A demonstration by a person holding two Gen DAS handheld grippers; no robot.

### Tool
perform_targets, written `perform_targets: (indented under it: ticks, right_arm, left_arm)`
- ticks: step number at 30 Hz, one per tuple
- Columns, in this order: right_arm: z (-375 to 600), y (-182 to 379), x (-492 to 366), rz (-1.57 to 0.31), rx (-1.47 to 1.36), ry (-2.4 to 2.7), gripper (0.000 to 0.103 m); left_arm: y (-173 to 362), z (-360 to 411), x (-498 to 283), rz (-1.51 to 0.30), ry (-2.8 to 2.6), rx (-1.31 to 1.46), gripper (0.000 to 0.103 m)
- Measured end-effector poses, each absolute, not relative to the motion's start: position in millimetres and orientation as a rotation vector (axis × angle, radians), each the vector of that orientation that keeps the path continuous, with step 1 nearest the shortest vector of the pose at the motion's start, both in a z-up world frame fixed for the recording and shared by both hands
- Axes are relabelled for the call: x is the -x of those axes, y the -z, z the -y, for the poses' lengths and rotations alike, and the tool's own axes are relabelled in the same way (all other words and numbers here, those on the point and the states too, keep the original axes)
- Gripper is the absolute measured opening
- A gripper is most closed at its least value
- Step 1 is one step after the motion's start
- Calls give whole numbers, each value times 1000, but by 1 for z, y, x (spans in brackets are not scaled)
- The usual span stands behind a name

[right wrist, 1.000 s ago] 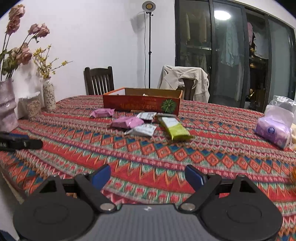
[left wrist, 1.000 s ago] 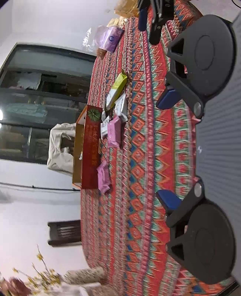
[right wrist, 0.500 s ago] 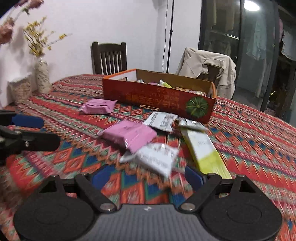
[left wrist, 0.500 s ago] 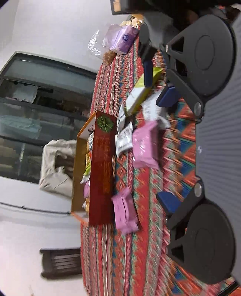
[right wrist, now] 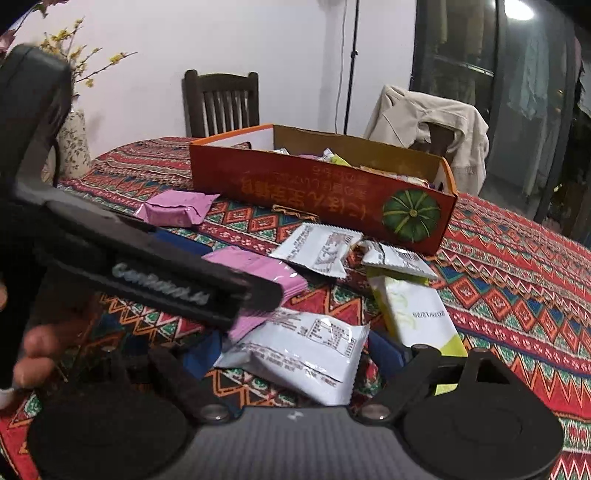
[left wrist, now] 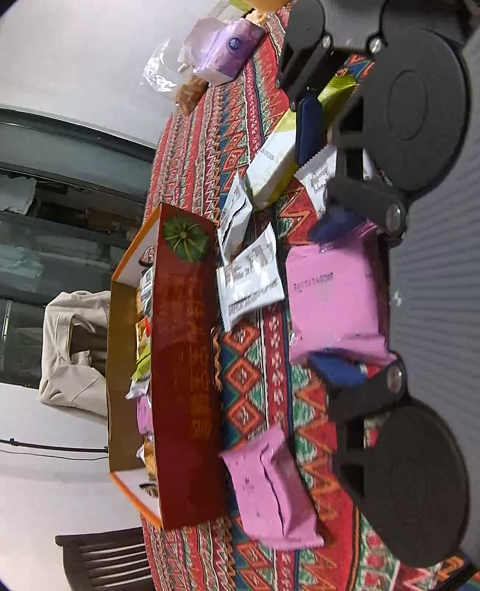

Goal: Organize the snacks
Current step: 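Grasp a pink packet with the left gripper while the right gripper grasps a white packet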

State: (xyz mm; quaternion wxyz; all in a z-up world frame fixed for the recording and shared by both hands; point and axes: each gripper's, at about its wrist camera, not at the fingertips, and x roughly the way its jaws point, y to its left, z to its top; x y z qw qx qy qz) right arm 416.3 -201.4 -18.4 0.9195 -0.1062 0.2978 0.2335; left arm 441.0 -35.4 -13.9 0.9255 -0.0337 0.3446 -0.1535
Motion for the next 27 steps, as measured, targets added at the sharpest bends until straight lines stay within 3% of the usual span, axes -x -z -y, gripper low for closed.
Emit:
perform_targets:
  ticks: [7, 10, 13, 15, 20, 27]
  right_arm:
    - [197, 19, -419, -630, 183, -555, 81]
    - [197, 20, -418, -637, 172, -576, 76]
    - [198, 20, -417, -635, 179, -542, 74]
    - [201, 19, -415, -644, 168, -536, 70]
    - [208, 16, -399, -658, 169, -512, 63]
    - [228, 13, -369, -658, 121, -463, 63]
  left_arm:
    - [5, 11, -416, -690, 258, 121, 58]
    - [-2, 4, -404, -671, 232, 128, 50]
    - [-4, -2, -402, -681, 200, 126, 51]
    - [-6, -4, -402, -690, 199, 140, 58]
    - [-13, 20, -392, -616, 323, 34, 90]
    - [7, 43, -422, -714, 223, -2, 101]
